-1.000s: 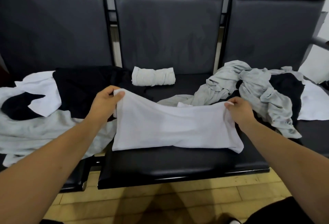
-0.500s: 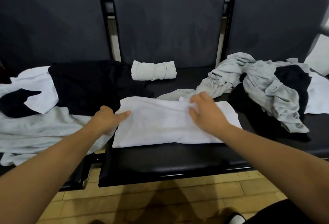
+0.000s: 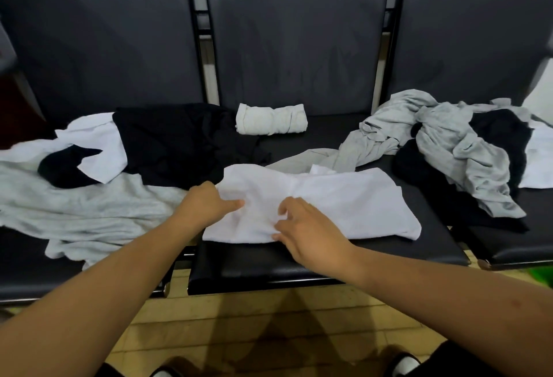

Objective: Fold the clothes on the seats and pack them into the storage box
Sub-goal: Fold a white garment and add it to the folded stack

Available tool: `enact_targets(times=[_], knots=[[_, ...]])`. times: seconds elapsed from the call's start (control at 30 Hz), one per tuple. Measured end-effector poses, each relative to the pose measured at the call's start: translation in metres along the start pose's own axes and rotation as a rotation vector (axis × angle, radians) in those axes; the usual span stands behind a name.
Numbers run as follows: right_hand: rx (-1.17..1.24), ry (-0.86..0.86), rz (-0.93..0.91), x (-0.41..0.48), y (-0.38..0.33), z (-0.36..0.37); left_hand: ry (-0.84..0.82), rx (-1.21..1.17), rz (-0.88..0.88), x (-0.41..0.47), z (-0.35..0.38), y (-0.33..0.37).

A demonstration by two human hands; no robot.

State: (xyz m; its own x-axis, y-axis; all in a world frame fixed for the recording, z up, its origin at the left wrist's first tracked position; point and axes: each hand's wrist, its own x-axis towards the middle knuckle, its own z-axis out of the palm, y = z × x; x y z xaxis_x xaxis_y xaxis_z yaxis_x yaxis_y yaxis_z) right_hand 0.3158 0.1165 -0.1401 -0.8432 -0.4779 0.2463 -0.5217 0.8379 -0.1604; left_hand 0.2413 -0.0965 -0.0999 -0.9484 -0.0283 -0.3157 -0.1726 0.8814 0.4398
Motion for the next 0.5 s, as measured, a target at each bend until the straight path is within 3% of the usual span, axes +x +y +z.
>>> enact_targets(times=[0.13, 0.27, 0.33, 0.5], knots=[[0.145, -0.053, 0.055, -0.017, -0.022, 0.0, -0.09, -0.109, 0.011, -0.017, 0.004, 0.007], [0.291, -0.061, 0.186, -0.016, -0.028, -0.004, -0.107, 0.06, 0.03, -0.017, 0.011, 0.004], [0.207, -0.099, 0.253, -0.015, -0.021, -0.002, -0.052, 0.18, -0.005, -0.016, 0.018, 0.003], [0.078, -0.36, 0.356, -0.024, -0.005, 0.006, 0.076, 0.159, -0.07, -0.016, 0.032, 0.002]])
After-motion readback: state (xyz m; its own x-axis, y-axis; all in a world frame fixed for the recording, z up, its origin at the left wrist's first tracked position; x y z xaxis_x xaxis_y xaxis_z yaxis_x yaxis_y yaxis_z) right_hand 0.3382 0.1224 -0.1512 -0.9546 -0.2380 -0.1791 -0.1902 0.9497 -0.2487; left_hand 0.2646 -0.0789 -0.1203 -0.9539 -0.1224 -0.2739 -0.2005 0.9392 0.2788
